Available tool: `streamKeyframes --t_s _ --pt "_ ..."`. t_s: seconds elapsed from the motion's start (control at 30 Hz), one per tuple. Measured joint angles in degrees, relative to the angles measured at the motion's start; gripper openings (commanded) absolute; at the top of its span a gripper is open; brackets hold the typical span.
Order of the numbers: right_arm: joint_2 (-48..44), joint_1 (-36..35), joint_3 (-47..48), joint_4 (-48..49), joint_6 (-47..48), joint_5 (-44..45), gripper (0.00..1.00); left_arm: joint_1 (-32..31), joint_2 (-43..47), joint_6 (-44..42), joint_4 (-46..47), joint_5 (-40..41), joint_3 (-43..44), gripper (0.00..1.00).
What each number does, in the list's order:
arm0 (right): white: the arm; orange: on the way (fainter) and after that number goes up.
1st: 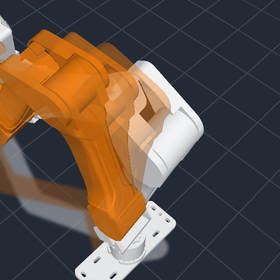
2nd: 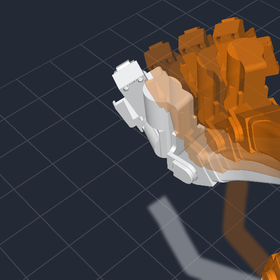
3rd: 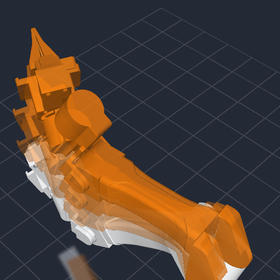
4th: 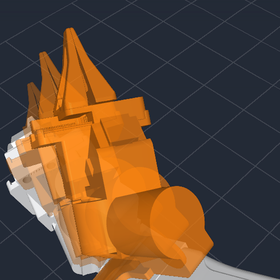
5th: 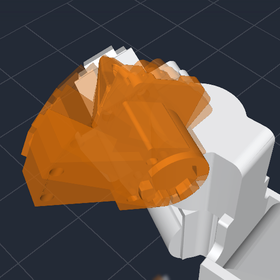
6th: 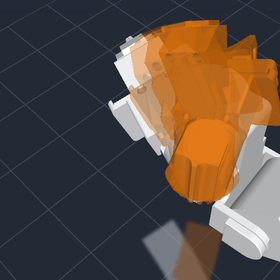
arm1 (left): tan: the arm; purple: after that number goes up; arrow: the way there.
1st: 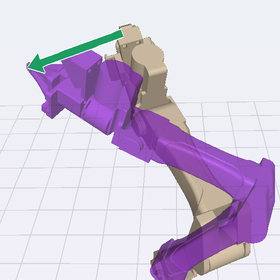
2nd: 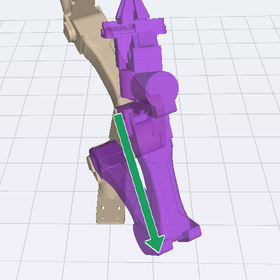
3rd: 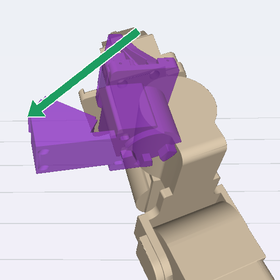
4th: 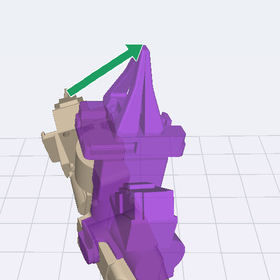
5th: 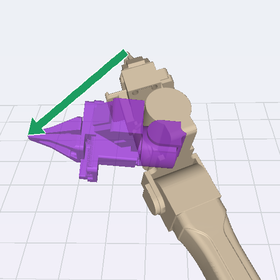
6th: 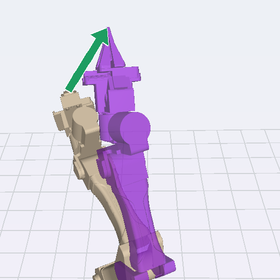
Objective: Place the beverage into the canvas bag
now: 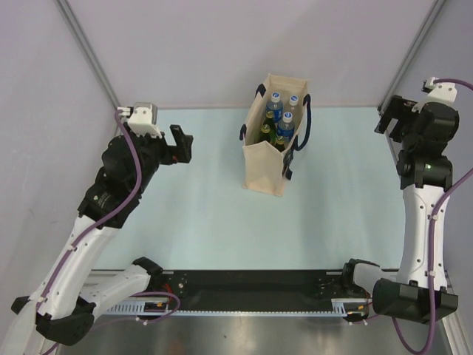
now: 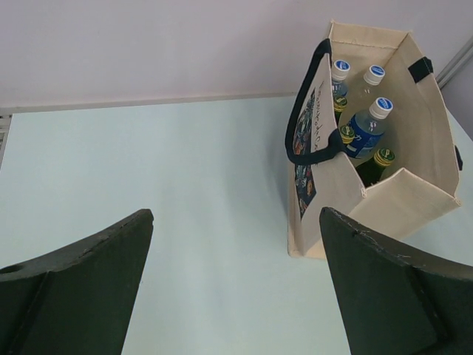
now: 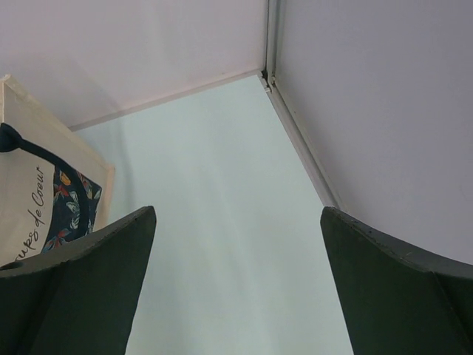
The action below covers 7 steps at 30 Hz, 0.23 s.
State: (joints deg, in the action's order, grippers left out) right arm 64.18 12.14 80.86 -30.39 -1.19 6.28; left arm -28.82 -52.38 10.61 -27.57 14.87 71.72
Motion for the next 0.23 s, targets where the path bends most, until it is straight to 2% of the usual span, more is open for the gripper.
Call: streamKeyframes --t_s 0.23 --pt "-1.4 0.0 0.0 0.0 0.2 0.7 1.00 0.1 0.3 0.0 0.0 0.0 -0.3 1.00"
